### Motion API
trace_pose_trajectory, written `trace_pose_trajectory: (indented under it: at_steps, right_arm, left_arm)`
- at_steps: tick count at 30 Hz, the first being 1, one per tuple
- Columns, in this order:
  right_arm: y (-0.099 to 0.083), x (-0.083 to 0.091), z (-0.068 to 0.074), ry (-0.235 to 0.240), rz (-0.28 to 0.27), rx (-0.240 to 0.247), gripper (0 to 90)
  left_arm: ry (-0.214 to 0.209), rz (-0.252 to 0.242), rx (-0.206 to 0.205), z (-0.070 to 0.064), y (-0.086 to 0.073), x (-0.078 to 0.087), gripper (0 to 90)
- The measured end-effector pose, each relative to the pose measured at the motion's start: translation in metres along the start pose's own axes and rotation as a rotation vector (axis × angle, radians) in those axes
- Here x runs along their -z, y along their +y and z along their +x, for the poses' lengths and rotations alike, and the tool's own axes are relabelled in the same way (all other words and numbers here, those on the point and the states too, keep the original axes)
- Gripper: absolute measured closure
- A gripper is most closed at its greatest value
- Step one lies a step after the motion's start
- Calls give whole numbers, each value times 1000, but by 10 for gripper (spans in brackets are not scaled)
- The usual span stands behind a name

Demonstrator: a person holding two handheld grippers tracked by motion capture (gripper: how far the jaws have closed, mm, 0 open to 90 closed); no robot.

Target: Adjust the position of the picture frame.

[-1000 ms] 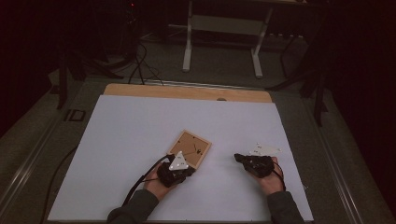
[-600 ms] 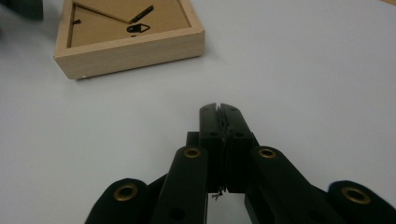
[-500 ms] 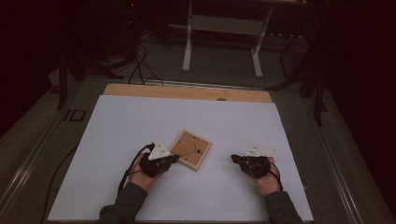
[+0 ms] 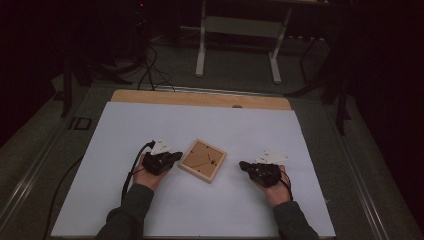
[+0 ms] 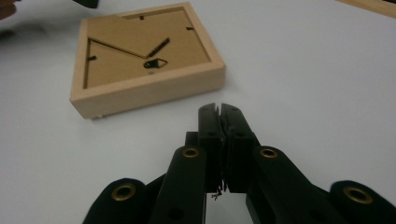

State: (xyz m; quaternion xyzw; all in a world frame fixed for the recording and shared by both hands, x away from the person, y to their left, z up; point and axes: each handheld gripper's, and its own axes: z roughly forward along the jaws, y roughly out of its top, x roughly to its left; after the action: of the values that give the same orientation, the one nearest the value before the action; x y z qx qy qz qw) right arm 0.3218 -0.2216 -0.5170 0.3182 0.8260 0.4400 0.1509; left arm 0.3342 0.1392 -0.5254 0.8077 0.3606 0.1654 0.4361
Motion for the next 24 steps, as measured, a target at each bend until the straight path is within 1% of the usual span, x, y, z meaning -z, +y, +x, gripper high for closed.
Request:
trace_pose_trajectory:
  at_steps: [1, 2, 4, 6, 8, 12, 16, 18, 24]
  right_arm:
    - [3, -6, 4, 6, 9, 10, 876]
    - [3, -6, 4, 6, 9, 10, 876]
    - [6, -12, 9, 18, 21, 17, 880]
    - [10, -19, 17, 27, 47, 45, 889]
    - [12, -22, 19, 30, 51, 52, 891]
    - [14, -33, 25, 39, 80, 56, 894]
    - [13, -43, 32, 66, 108, 50, 895]
    - [14, -46, 35, 72, 121, 61, 897]
    - [14, -46, 34, 66, 125, 51, 896]
  left_arm:
    - [0, 7, -1, 0, 0, -1, 900]
    - [0, 12, -2, 1, 0, -3, 900]
    - [-1, 26, -5, 0, -1, -6, 900]
    - [-4, 33, -4, 0, -2, -8, 900]
    - [-4, 37, -5, 0, -2, -8, 900]
    - [1, 44, -7, 0, -2, -8, 900]
    - [-2, 44, -3, 0, -2, -8, 900]
    - [1, 47, -8, -2, -2, -8, 900]
    - [-6, 45, -5, -4, -2, -7, 900]
